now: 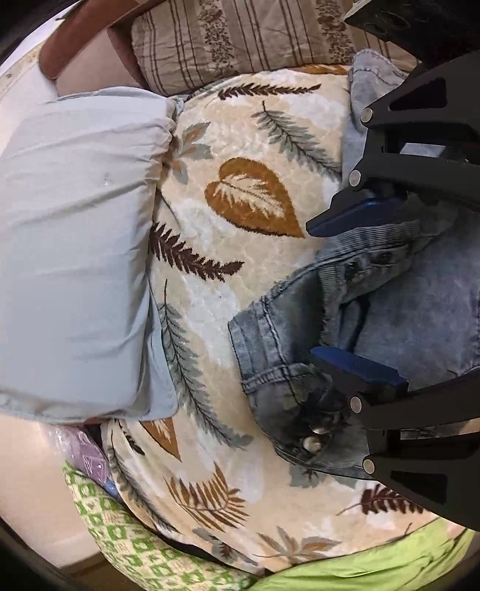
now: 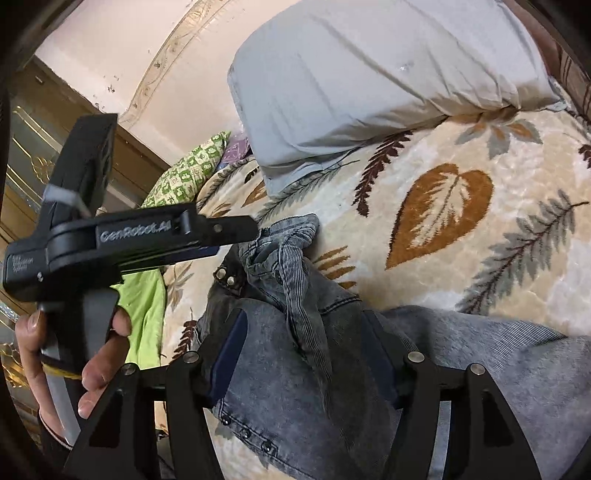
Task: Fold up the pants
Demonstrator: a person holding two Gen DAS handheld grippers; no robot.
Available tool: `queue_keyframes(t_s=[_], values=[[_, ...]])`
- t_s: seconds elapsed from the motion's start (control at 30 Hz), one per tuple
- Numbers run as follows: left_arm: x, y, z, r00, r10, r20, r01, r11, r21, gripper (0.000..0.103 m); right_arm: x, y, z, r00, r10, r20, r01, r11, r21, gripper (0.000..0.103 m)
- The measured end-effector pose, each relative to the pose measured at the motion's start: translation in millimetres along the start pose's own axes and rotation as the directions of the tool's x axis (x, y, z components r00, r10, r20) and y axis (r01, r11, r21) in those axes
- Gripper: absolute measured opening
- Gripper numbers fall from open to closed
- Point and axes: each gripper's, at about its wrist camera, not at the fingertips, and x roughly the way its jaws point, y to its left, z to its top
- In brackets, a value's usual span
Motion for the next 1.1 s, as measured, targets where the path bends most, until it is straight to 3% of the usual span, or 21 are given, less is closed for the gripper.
queue_keyframes(t_s=[0.1,0.17,0.27,0.33,0.4,0.43,0.47,0.53,0.6,0.67,0.77,0.83,0.87,0.9,0.97,1.03,1.1], values=[[13.6,-7.5,8.8,1.000,0.007,-0.003,-0.007,1.000,0.010,0.062,7.3,-4.2,2.9,1.000,0.011,0.006,-0.011,1.000,0.006,0.064],[34.9,-15.9,15.3,0.997,0.024,-0.074,-0.021,0.999,0.038,0.062,23.2,-6.4,6.3,1.000,0.028,-0.013,-0.027,0.999,0.016,0.062],[64.0,-26.2,27.4,0.983,0.077,-0.166,-0.060,0.993,0.104,0.059,43.2,-5.3,5.9,0.997,0.060,-0.050,-0.060,0.998,0.006,0.043],[82.3,-32.9,38.2,0.971,0.137,-0.198,-0.103,0.979,0.176,0.059,51.2,-8.0,4.6,0.995,0.078,-0.056,-0.077,0.997,0.017,0.042],[103.1,-36.7,42.3,0.946,0.194,-0.259,-0.137,0.965,0.223,0.059,58.9,-10.8,3.6,0.993,0.100,-0.061,-0.098,0.995,0.029,0.020],[114.3,-37.7,42.0,0.929,0.227,-0.292,-0.158,0.957,0.243,0.059,61.7,-11.6,3.3,0.992,0.109,-0.069,-0.107,0.994,0.032,0.014],[122.4,-39.1,41.1,0.916,0.253,-0.311,-0.172,0.949,0.264,0.056,64.0,-11.5,2.6,0.990,0.120,-0.075,-0.117,0.993,0.033,0.009],[133.4,-42.1,38.0,0.899,0.306,-0.314,-0.212,0.930,0.301,0.038,64.1,-5.9,0.3,0.988,0.131,-0.076,-0.131,0.991,0.008,0.007],[133.2,-38.3,36.4,0.896,0.330,-0.297,-0.245,0.926,0.289,0.026,61.0,0.6,-1.8,0.990,0.118,-0.072,-0.120,0.992,-0.029,0.007],[119.9,-31.6,35.8,0.919,0.286,-0.271,-0.226,0.946,0.233,0.018,59.2,3.5,-4.0,0.988,0.135,-0.069,-0.137,0.990,-0.036,0.006],[71.2,-18.7,25.0,0.979,0.175,-0.100,-0.163,0.979,0.121,0.016,55.9,7.9,-6.4,0.986,0.155,-0.064,-0.157,0.987,-0.033,0.006],[46.7,0.5,8.9,0.996,0.089,-0.015,-0.089,0.996,0.014,0.016,51.9,14.7,-7.4,0.988,0.146,-0.057,-0.149,0.987,-0.052,0.013],[41.2,10.2,1.4,0.999,0.051,0.004,-0.051,0.998,-0.034,0.016,49.6,17.9,-8.4,0.991,0.127,-0.052,-0.130,0.990,-0.057,0.021],[35.9,24.6,-8.7,0.999,-0.003,0.036,0.007,0.994,-0.106,0.016,47.8,20.5,-9.5,0.991,0.122,-0.049,-0.125,0.990,-0.061,0.040],[30.3,44.7,-19.9,0.992,-0.083,0.096,0.102,0.973,-0.206,0.016,47.5,24.9,-7.2,0.995,0.097,-0.025,-0.099,0.993,-0.068,0.061],[28.5,59.5,-29.5,0.982,-0.131,0.133,0.164,0.947,-0.276,0.016,49.3,31.6,-2.2,0.997,0.072,-0.009,-0.073,0.993,-0.088,0.057],[28.9,71.2,-38.7,0.970,-0.181,0.163,0.227,0.916,-0.331,0.016,54.9,39.0,-2.2,0.996,0.076,-0.036,-0.079,0.991,-0.105,0.014]])
